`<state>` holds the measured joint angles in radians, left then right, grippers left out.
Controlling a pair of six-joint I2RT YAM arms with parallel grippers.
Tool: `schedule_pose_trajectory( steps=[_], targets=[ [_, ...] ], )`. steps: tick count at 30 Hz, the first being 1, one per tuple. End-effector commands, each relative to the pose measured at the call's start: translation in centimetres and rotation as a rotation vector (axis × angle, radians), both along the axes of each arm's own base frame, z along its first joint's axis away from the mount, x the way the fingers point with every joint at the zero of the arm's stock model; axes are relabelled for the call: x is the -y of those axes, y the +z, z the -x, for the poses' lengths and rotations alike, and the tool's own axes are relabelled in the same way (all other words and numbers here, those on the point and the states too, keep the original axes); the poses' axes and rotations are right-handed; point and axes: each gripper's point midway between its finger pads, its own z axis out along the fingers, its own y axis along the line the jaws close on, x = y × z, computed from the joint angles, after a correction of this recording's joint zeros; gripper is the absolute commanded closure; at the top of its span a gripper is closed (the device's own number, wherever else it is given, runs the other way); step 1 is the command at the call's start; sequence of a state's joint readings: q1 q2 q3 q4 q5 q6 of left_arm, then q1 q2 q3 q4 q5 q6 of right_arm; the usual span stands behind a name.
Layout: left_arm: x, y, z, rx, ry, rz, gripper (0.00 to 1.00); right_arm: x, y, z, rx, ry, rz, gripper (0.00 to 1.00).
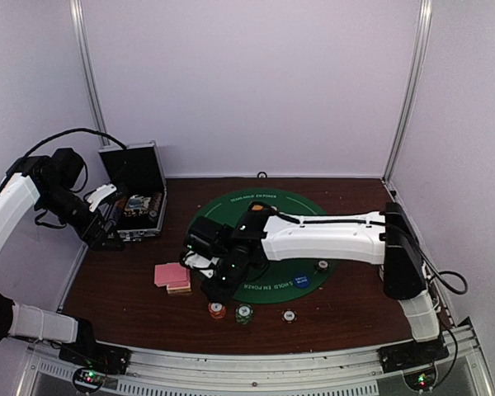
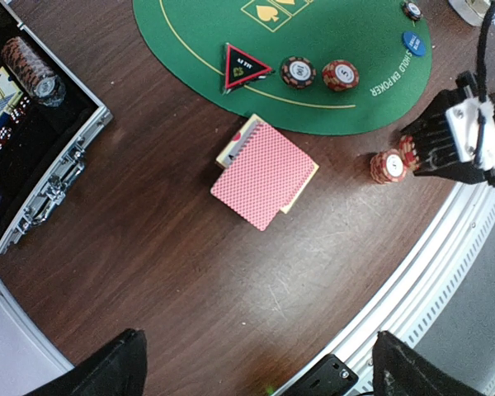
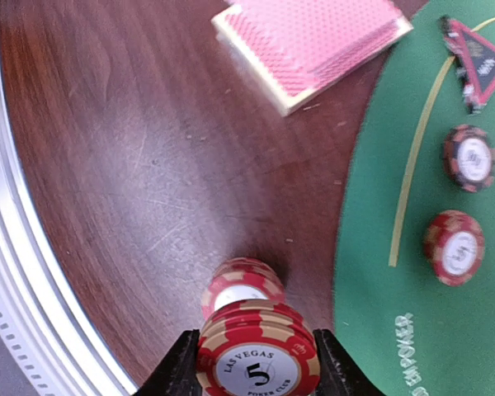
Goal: Distribute texas hold em gaming equipment
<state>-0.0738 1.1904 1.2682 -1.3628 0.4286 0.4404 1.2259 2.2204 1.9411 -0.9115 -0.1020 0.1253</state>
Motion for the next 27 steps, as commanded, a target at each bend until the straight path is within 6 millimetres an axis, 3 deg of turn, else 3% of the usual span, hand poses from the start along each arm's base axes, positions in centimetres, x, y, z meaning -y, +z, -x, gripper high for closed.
schedule_pose_trajectory(
  steps=[1, 6, 10, 15, 21, 27],
  targets=[
    [0.2, 0.8, -0.2, 0.028, -0.012, 0.003, 0.02, 2.0, 7.1, -5.5, 0.112, -0.12, -0.095, 0.65],
    [0.2, 0.8, -0.2, 0.029, -0.013, 0.005, 0.02, 7.0, 8.6, -13.7, 0.172, -0.314, -0.105, 0.68],
    [0.2, 0.8, -0.2, 0.029, -0.012, 0.004, 0.02, 11.7, 8.0, -20.7, 0.206, -0.476, -0.093, 0.7],
    [0.2, 0.7, -0.3, 0.025, -0.014, 0.004, 0.02, 16.7, 6.0, -27.6, 0.244, -0.631, -0.05, 0.71],
    [0.3, 0.8, -0.3, 0.024, -0.015, 0.007, 0.02, 20.7, 2.4, -32.8, 0.212, -0.759, -0.023, 0.73],
    [0.3, 0.7, -0.4, 0.02, -0.015, 0.008, 0.02, 21.9, -0.9, -35.4, 0.18, -0.805, -0.019, 0.73]
  ],
)
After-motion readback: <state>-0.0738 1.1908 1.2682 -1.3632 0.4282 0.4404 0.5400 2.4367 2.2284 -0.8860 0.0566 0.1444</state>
